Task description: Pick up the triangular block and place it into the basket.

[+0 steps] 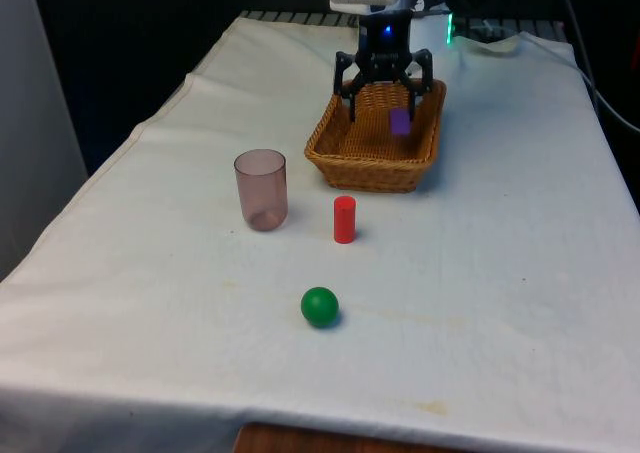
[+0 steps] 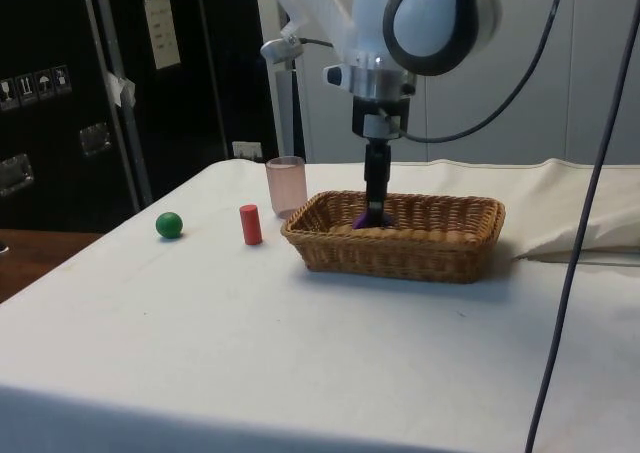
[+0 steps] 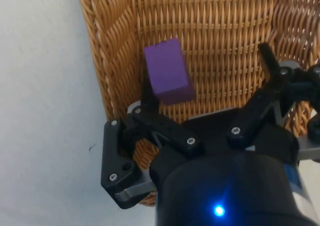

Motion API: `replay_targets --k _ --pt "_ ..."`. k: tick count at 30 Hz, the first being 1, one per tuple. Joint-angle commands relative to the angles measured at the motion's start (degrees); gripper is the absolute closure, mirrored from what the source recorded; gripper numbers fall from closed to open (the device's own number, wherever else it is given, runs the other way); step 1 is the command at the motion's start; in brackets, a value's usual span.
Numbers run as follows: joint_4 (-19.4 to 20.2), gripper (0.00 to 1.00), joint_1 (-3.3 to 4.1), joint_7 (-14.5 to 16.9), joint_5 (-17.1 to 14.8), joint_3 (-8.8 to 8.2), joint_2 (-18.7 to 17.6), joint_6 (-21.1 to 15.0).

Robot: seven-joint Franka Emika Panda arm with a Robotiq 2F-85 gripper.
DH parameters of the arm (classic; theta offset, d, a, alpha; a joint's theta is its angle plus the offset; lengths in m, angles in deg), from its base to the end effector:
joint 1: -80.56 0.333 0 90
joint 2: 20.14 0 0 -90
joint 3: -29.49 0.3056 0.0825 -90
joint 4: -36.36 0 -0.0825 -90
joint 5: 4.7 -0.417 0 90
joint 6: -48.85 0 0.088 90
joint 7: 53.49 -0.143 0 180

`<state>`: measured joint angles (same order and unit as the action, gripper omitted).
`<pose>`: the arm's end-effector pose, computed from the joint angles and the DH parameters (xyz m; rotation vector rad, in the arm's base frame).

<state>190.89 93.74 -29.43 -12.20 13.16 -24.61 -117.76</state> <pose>0.4376 -0.0348 0.1428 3.0959 0.3764 0.2143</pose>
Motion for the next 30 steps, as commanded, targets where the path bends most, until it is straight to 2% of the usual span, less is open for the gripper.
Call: replay_targets --k 1,14,17,18,24,26,27,30 --pt "0.5 0.00 0.06 0.3 -0.6 0.23 0.5 -0.7" --pt "-0.3 0.00 0.00 -0.4 -0.2 -0.06 0.1 0.2" --pt "-1.3 0.00 -0.06 -0.7 0.6 -0.40 0.9 1.5" --pt "-1.1 0.00 0.00 -0.3 -0.1 -0.11 0.4 0.6" --pt "-3.7 0.00 -0.11 -1.0 0.9 -0.63 2.6 5.2" --pt "-3.7 0.00 0.00 -0.3 -0.1 -0.52 3.3 5.5" --pt "-4.6 0.00 -0.06 -1.0 0.8 -0.69 2.9 6.3" --pt "-6.0 0.00 -0.06 -1.1 0.7 -0.69 3.0 7.6"
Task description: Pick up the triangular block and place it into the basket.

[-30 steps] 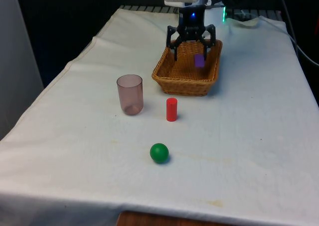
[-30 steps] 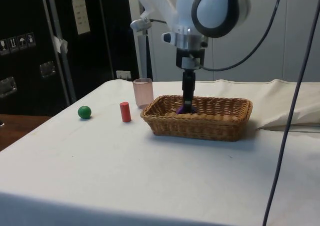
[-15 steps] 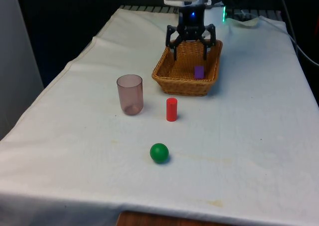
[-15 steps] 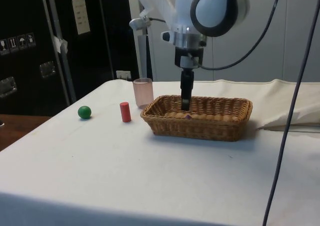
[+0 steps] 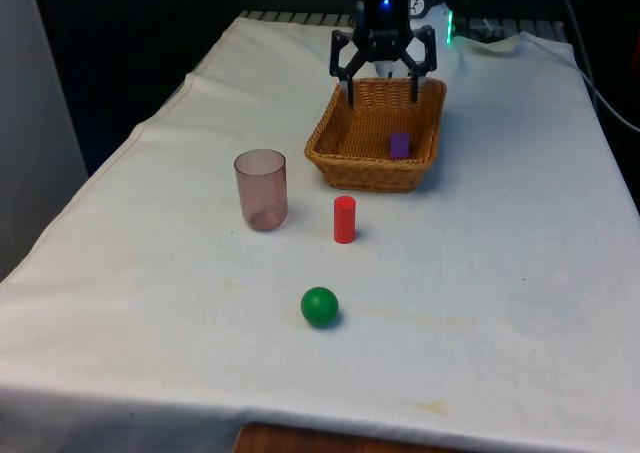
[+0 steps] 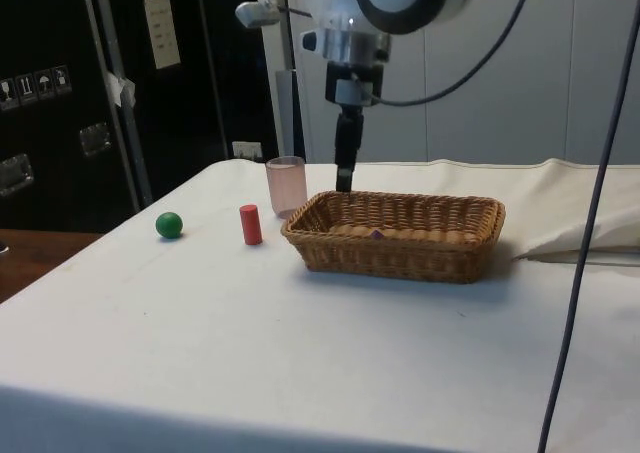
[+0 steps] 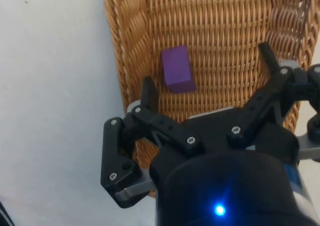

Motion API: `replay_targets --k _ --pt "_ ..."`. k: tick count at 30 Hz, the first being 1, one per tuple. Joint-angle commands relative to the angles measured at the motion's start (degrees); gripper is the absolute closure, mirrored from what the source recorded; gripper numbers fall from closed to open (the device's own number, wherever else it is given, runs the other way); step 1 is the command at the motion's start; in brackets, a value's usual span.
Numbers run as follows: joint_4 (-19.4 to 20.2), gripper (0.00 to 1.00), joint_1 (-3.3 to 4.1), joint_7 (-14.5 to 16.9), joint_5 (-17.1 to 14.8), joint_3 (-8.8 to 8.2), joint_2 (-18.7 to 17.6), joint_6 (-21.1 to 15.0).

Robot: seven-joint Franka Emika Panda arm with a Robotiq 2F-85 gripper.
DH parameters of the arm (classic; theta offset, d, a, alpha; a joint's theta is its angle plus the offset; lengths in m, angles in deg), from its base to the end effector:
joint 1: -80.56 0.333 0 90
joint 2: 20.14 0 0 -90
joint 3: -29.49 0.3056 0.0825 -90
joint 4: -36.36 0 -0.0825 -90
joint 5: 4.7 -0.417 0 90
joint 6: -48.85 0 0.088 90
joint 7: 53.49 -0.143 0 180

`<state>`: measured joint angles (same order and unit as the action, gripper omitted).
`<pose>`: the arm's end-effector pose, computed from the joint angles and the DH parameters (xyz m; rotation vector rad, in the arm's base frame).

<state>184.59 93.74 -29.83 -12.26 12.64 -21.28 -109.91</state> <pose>0.4808 -0.0356 0.1937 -3.0977 -0.3584 -0.2694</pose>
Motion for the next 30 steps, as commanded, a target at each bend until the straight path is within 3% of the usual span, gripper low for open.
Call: replay_targets --k 1,13,15,18,22,30 --pt "-0.3 0.00 -0.06 -0.7 0.9 -0.17 -0.1 0.5" --pt "-5.8 0.00 -0.11 -1.4 1.0 -0.29 0.7 8.1" --pt "-5.8 0.00 0.00 -0.6 0.0 -0.17 0.9 7.9" --pt "-7.0 0.00 -0.06 -2.1 0.9 -0.34 0.7 10.1" --pt "-7.2 0.00 0.00 -2.1 0.0 -0.23 0.9 10.3" --pt "-7.2 0.00 -0.06 -6.0 0.2 -0.40 0.6 10.1"
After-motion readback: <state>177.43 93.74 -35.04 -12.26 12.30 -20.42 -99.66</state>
